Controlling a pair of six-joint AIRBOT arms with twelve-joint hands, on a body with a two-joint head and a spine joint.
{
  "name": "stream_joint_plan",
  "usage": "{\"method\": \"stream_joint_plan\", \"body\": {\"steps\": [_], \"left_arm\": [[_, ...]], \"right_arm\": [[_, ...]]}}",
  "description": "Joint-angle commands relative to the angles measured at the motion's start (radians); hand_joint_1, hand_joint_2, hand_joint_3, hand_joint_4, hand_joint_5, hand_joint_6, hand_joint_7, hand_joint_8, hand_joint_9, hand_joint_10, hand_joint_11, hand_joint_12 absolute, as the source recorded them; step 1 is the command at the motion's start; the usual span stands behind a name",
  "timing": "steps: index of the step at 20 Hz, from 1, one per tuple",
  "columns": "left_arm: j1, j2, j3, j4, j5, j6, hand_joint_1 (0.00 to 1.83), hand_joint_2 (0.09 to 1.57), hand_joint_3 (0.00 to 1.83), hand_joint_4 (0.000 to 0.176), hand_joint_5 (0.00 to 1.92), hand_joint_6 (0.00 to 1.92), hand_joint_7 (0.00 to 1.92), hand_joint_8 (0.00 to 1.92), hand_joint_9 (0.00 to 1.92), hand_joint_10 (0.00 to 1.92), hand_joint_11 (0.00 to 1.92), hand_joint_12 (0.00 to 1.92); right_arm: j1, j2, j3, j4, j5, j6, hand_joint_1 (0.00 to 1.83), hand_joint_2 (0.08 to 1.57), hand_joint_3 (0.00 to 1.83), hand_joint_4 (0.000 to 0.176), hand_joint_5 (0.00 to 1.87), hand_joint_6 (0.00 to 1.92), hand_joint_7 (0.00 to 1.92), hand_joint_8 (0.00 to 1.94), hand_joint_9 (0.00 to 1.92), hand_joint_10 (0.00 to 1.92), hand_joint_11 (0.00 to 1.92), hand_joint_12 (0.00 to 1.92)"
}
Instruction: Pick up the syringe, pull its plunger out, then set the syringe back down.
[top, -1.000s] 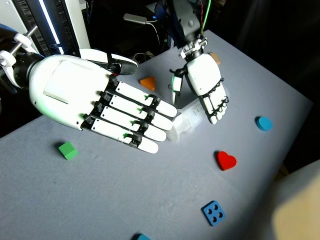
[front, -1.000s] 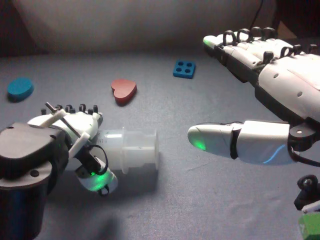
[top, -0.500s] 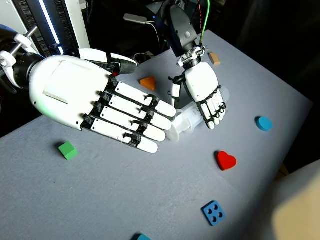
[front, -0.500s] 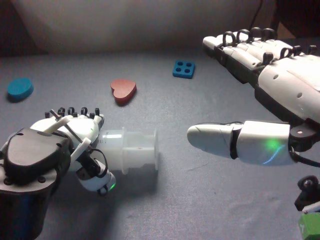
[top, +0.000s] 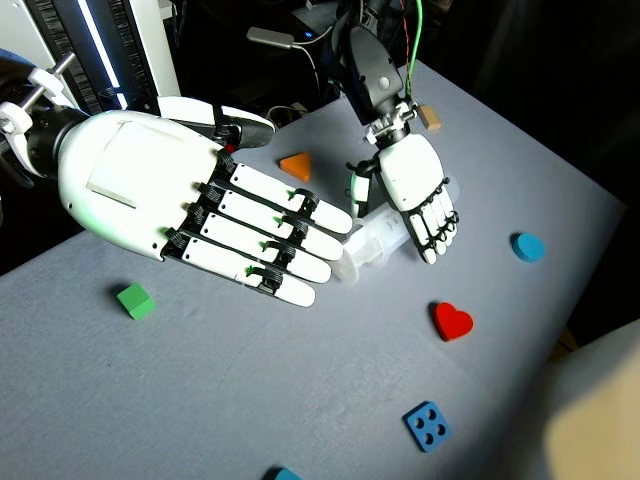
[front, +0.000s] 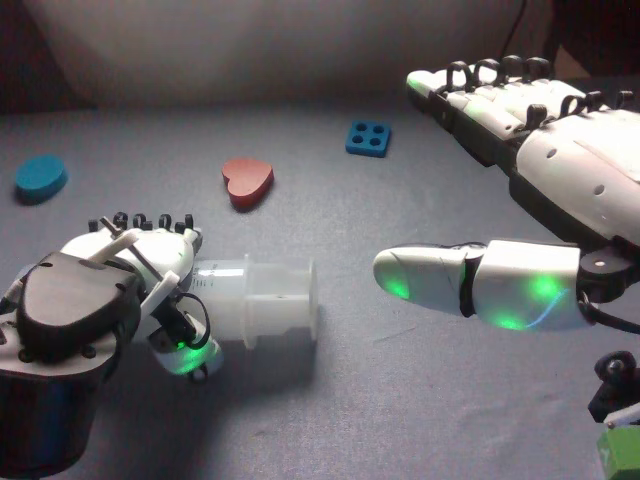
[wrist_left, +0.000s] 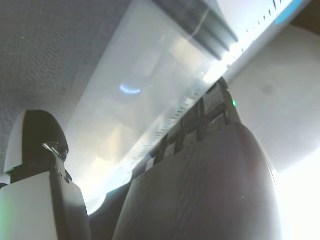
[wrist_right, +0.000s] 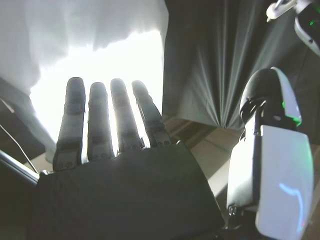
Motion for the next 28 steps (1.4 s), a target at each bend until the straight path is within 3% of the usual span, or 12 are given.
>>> {"method": "stream_joint_plan", "body": {"steps": [1, 5, 9, 10, 11, 12, 13, 14, 15, 19, 24, 28], "left_arm": [[0.002, -0.005, 0.003, 0.053, -0.025, 0.002, 0.85, 1.03, 0.01, 0.000, 0.13, 0.01, 0.14, 0.01, 0.11, 0.01, 0.00, 0.39], [0.015, -0.018, 0.013, 0.053, -0.018, -0.011, 0.97, 1.02, 0.00, 0.000, 0.36, 0.01, 0.39, 0.01, 0.37, 0.02, 0.03, 0.94], [0.014, -0.019, 0.020, 0.053, -0.015, -0.011, 1.18, 1.10, 0.00, 0.000, 0.68, 0.02, 0.75, 0.03, 0.74, 0.06, 0.39, 0.99], [0.013, -0.019, 0.021, 0.053, -0.015, -0.011, 1.31, 1.15, 0.00, 0.000, 0.81, 0.02, 0.87, 0.92, 0.87, 0.10, 0.55, 1.01], [0.012, -0.019, 0.021, 0.053, -0.015, -0.011, 1.35, 1.15, 0.00, 0.000, 0.84, 0.77, 0.89, 1.12, 0.84, 1.08, 0.68, 1.09], [0.010, -0.019, 0.021, 0.053, -0.015, -0.011, 1.36, 1.15, 0.00, 0.000, 0.84, 0.93, 0.88, 1.16, 0.86, 1.29, 0.75, 1.16], [0.009, -0.019, 0.021, 0.054, -0.015, -0.011, 1.37, 1.14, 0.00, 0.000, 0.85, 0.94, 0.91, 1.12, 0.90, 1.31, 0.80, 1.19], [0.008, -0.019, 0.020, 0.063, -0.015, -0.011, 1.47, 1.13, 0.00, 0.000, 0.88, 0.86, 0.92, 1.06, 0.93, 1.21, 0.74, 1.54], [0.007, -0.019, 0.019, 0.065, -0.013, -0.011, 1.49, 1.13, 0.00, 0.000, 0.86, 0.86, 0.92, 1.04, 0.95, 1.18, 0.75, 1.60], [0.005, -0.017, 0.013, 0.073, 0.013, -0.010, 1.49, 1.13, 0.00, 0.000, 0.77, 1.01, 0.90, 1.06, 0.96, 1.14, 0.75, 1.61], [-0.014, 0.009, 0.003, 0.249, 0.157, -0.010, 1.49, 1.12, 0.00, 0.000, 0.82, 0.96, 0.92, 1.03, 0.98, 1.09, 0.79, 1.57], [-0.025, 0.034, -0.030, 0.372, 0.177, -0.063, 1.49, 1.12, 0.00, 0.000, 0.83, 0.96, 0.92, 1.03, 0.98, 1.11, 0.78, 1.58]], "right_arm": [[0.006, -0.002, -0.002, -0.056, 0.094, 0.011, 0.14, 0.96, 0.00, 0.000, 0.01, 0.00, 0.02, 0.00, 0.01, 0.00, 0.00, 0.31], [0.006, -0.002, -0.002, -0.056, 0.095, 0.012, 0.14, 0.96, 0.00, 0.000, 0.00, 0.00, 0.00, 0.00, 0.00, 0.00, 0.00, 0.24], [0.005, -0.003, -0.001, -0.056, 0.095, 0.012, 0.11, 0.97, 0.00, 0.000, 0.00, 0.00, 0.00, 0.00, 0.00, 0.00, 0.00, 0.23], [0.005, -0.004, -0.001, -0.056, 0.095, 0.012, 0.11, 0.97, 0.00, 0.000, 0.00, 0.00, 0.00, 0.00, 0.00, 0.00, 0.00, 0.24], [0.004, -0.004, 0.000, -0.056, 0.095, 0.012, 0.11, 0.97, 0.00, 0.000, 0.00, 0.00, 0.00, 0.00, 0.00, 0.00, 0.00, 0.24], [0.004, -0.004, 0.000, -0.056, 0.095, 0.013, 0.11, 0.97, 0.00, 0.000, 0.00, 0.00, 0.00, 0.00, 0.00, 0.00, 0.00, 0.24], [0.004, -0.004, 0.000, -0.056, 0.095, 0.013, 0.11, 0.97, 0.00, 0.000, 0.00, 0.00, 0.00, 0.00, 0.00, 0.00, 0.00, 0.24], [0.004, -0.005, 0.001, -0.056, 0.095, 0.013, 0.11, 0.97, 0.00, 0.000, 0.00, 0.00, 0.00, 0.00, 0.00, 0.00, 0.00, 0.24], [0.004, -0.005, 0.001, -0.056, 0.095, 0.013, 0.11, 0.97, 0.00, 0.000, 0.00, 0.00, 0.00, 0.00, 0.00, 0.00, 0.00, 0.24], [0.003, -0.006, 0.001, -0.056, 0.095, 0.016, 0.11, 0.97, 0.00, 0.000, 0.00, 0.00, 0.00, 0.00, 0.00, 0.00, 0.00, 0.24], [0.001, 0.005, 0.004, -0.080, 0.079, 0.082, 0.15, 0.94, 0.00, 0.000, 0.00, 0.00, 0.01, 0.00, 0.00, 0.00, 0.00, 0.22], [0.001, 0.052, 0.031, -0.228, -0.010, 0.330, 0.15, 0.94, 0.00, 0.000, 0.01, 0.00, 0.01, 0.00, 0.00, 0.00, 0.00, 0.24]]}}
